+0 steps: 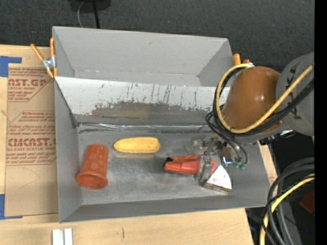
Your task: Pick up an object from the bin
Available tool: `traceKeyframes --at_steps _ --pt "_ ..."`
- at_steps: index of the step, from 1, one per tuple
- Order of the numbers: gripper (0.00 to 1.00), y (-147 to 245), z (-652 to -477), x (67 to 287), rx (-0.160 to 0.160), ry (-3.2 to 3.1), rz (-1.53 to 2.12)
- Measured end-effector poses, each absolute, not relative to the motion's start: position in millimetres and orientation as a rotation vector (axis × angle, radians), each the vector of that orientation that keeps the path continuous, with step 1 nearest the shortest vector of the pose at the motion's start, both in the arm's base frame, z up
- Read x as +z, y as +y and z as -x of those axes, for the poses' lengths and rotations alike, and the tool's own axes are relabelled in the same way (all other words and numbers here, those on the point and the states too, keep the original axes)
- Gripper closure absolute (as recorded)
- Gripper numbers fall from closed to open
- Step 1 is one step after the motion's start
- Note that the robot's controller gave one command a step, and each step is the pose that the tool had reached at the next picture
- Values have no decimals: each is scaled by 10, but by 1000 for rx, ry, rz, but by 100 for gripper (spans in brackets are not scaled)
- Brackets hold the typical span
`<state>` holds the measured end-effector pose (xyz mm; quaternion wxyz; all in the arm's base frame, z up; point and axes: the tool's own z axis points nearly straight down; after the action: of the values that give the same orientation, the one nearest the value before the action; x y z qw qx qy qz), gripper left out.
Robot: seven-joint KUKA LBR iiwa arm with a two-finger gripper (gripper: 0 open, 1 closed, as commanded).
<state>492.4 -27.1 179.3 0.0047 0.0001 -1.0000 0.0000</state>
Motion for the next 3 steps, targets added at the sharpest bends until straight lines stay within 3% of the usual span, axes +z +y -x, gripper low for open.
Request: traceKeyframes --at_steps 1,2,3 --pt "0 -272 -4943 1836 1 -3140 -1" --pt "0 -238 -5012 1285 -1 -3142 71" --pt "0 -242 -5042 1150 -2 -3127 176"
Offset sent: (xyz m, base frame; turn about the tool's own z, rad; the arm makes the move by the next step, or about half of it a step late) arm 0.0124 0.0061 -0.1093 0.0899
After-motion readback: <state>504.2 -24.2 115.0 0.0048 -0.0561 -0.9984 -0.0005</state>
